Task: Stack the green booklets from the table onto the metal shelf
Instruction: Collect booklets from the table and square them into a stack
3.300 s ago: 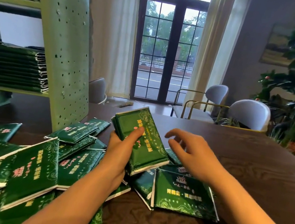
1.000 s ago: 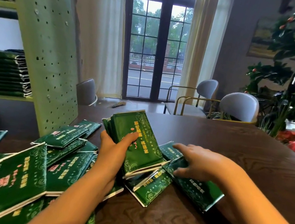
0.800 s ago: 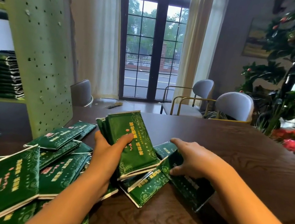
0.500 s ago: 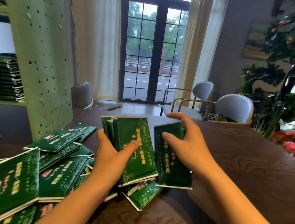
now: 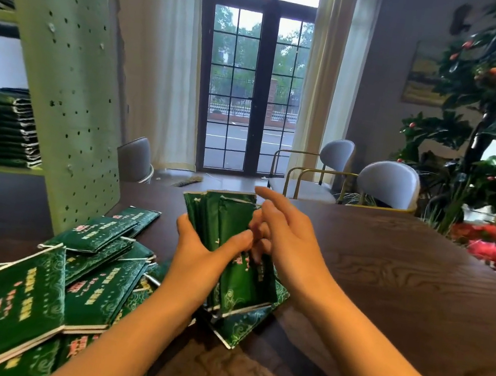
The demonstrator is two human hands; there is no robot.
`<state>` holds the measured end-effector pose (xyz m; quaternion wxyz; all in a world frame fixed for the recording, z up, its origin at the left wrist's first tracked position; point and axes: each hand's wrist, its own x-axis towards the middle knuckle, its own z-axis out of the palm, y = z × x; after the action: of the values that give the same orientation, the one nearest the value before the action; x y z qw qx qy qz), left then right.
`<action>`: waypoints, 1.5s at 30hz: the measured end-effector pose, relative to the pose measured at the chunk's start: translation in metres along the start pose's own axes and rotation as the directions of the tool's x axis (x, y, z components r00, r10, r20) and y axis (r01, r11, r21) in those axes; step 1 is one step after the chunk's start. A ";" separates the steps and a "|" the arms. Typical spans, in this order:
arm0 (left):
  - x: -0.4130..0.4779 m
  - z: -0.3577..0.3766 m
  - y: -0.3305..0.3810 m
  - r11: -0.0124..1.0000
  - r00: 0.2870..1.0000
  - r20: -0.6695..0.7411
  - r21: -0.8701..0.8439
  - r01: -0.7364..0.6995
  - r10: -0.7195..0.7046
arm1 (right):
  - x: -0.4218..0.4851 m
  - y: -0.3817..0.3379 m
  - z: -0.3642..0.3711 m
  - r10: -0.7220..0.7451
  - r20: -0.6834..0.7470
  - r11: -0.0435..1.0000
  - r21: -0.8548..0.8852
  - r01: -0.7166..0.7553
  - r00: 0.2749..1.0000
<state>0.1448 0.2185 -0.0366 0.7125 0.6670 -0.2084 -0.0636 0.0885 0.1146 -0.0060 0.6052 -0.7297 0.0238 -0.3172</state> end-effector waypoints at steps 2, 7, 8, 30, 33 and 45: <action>0.000 0.005 0.004 1.000 1.000 -0.004 0.018 -0.014 0.014 | -0.005 0.003 -0.005 -0.083 -0.110 0.992 -0.099 0.072 0.990; -0.012 0.007 0.009 0.999 0.999 0.000 -0.038 -0.033 0.033 | -0.026 0.008 -0.020 -0.069 -0.244 0.975 -0.224 0.013 0.967; -0.020 0.006 0.010 0.998 0.999 0.009 -0.053 -0.039 0.039 | -0.033 0.008 -0.021 0.021 -0.229 0.984 -0.169 -0.060 0.973; -0.118 -0.011 -0.007 0.958 0.973 0.203 -0.283 -0.048 0.109 | -0.123 0.005 -0.004 0.018 0.101 0.962 0.268 -0.045 0.995; -0.119 -0.007 -0.006 0.949 0.975 0.200 -0.313 -0.030 0.097 | -0.127 0.013 -0.007 0.014 0.147 0.981 0.191 -0.042 0.989; -0.116 -0.036 -0.003 1.000 0.942 0.335 0.014 0.002 -0.007 | -0.113 0.000 -0.007 0.113 0.241 0.992 0.034 -0.125 0.964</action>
<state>0.0541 0.2937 -0.0651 0.6619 0.6518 -0.3254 -0.1765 -0.0048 0.1560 -0.0547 0.6393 -0.7448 -0.0131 -0.1909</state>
